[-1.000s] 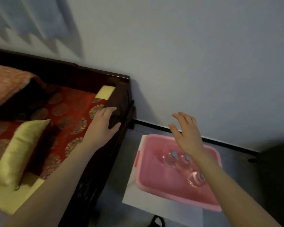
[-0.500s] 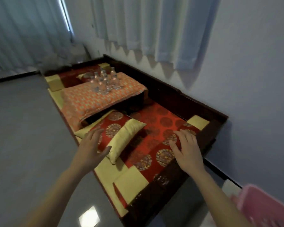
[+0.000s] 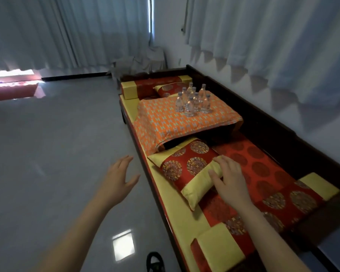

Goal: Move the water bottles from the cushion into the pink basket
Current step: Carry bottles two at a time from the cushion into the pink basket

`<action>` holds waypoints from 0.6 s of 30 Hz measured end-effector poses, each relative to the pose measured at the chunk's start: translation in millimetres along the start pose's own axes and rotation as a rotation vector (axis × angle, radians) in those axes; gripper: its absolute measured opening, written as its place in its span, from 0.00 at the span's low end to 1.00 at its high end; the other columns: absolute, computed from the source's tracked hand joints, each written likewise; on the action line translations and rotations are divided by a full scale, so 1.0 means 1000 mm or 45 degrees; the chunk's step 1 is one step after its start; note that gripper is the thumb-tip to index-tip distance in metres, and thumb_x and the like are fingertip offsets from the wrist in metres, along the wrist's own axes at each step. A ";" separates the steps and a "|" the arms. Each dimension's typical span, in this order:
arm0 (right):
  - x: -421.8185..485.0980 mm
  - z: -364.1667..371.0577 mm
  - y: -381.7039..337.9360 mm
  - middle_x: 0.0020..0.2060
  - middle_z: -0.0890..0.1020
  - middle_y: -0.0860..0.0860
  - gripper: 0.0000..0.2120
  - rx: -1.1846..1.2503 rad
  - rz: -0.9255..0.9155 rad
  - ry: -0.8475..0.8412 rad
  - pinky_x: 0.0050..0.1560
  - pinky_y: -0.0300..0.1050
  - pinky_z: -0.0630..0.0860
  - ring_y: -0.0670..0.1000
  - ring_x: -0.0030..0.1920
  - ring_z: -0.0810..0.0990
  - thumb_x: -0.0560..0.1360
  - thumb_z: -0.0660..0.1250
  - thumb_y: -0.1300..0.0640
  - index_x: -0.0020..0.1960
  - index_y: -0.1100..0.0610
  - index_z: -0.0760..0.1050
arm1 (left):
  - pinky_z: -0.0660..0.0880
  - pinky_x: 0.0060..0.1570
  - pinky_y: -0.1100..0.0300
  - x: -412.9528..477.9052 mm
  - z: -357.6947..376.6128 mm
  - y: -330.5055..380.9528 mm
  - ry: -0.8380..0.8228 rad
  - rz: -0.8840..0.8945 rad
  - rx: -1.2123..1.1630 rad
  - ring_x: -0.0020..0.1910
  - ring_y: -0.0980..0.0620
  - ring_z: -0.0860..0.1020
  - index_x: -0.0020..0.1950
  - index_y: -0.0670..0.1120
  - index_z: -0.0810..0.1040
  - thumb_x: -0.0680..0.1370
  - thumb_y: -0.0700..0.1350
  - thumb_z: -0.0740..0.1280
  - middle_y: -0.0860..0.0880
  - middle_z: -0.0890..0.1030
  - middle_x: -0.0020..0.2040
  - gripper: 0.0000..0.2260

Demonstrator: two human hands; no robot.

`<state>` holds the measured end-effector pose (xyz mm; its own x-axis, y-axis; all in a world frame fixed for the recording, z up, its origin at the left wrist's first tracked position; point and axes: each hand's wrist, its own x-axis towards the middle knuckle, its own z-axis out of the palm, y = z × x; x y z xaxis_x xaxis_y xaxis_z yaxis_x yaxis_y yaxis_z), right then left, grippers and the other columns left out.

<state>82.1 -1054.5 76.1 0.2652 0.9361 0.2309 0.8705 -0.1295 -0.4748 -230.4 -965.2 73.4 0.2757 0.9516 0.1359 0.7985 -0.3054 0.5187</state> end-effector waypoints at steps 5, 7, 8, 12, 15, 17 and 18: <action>0.083 0.043 -0.016 0.69 0.68 0.52 0.21 0.009 0.020 0.048 0.65 0.55 0.65 0.53 0.70 0.62 0.78 0.61 0.46 0.68 0.52 0.70 | 0.64 0.67 0.52 0.089 -0.014 -0.039 0.033 0.027 0.033 0.68 0.44 0.69 0.71 0.42 0.68 0.76 0.49 0.68 0.43 0.72 0.68 0.25; 0.121 0.062 -0.019 0.70 0.68 0.52 0.21 0.001 0.063 0.052 0.65 0.53 0.65 0.53 0.70 0.61 0.78 0.60 0.46 0.69 0.52 0.69 | 0.64 0.67 0.53 0.134 -0.020 -0.050 0.023 0.026 0.001 0.68 0.45 0.69 0.71 0.42 0.68 0.76 0.48 0.68 0.43 0.72 0.68 0.25; 0.139 0.070 -0.022 0.70 0.67 0.52 0.21 0.012 0.093 0.045 0.66 0.52 0.65 0.53 0.71 0.61 0.78 0.60 0.45 0.69 0.52 0.69 | 0.63 0.67 0.54 0.156 -0.022 -0.056 0.019 0.017 -0.029 0.68 0.45 0.69 0.70 0.42 0.68 0.76 0.48 0.68 0.43 0.72 0.68 0.25; 0.214 0.102 -0.036 0.71 0.65 0.51 0.22 0.085 0.138 -0.010 0.67 0.53 0.63 0.52 0.72 0.59 0.79 0.58 0.44 0.70 0.50 0.67 | 0.64 0.66 0.55 0.237 -0.029 -0.076 0.041 -0.036 -0.158 0.68 0.46 0.70 0.70 0.41 0.69 0.76 0.47 0.68 0.43 0.73 0.68 0.24; 0.266 0.124 -0.052 0.70 0.66 0.52 0.22 0.186 0.215 -0.067 0.66 0.53 0.65 0.54 0.70 0.61 0.79 0.58 0.44 0.70 0.51 0.67 | 0.67 0.64 0.54 0.285 -0.033 -0.100 0.060 -0.129 -0.268 0.66 0.46 0.72 0.69 0.41 0.69 0.76 0.48 0.68 0.44 0.73 0.68 0.24; 0.294 0.138 -0.061 0.68 0.68 0.51 0.21 0.233 0.239 -0.083 0.65 0.52 0.66 0.54 0.69 0.62 0.79 0.58 0.44 0.69 0.50 0.67 | 0.68 0.62 0.55 0.312 -0.033 -0.119 0.044 -0.164 -0.334 0.65 0.47 0.72 0.69 0.42 0.70 0.76 0.48 0.68 0.45 0.74 0.68 0.24; 0.307 0.142 -0.065 0.67 0.69 0.50 0.20 0.250 0.255 -0.075 0.65 0.51 0.66 0.54 0.69 0.62 0.79 0.59 0.45 0.69 0.50 0.68 | 0.68 0.61 0.56 0.324 -0.034 -0.126 0.037 -0.179 -0.353 0.65 0.48 0.73 0.69 0.42 0.70 0.76 0.48 0.68 0.45 0.74 0.68 0.23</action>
<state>48.1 -712.7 56.8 0.3943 0.9164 0.0690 0.7046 -0.2534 -0.6628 -259.6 -616.7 80.6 0.1547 0.9856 0.0685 0.6500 -0.1537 0.7442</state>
